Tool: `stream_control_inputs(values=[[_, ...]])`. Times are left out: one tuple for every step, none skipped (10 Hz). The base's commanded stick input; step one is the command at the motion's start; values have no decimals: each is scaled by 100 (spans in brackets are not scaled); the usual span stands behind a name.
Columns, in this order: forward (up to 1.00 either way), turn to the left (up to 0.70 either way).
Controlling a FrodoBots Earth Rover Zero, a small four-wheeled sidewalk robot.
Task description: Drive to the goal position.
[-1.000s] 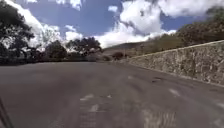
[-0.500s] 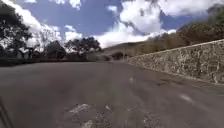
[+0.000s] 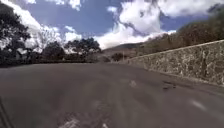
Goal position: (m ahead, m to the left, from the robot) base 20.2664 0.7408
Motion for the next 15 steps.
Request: stream_control_inputs(values=[[70,0],[70,0],[70,0],[70,0],[70,0],[70,0],[70,0],[70,0],[70,0],[70,0],[70,0],[70,0],[70,0],[70,0],[70,0]])
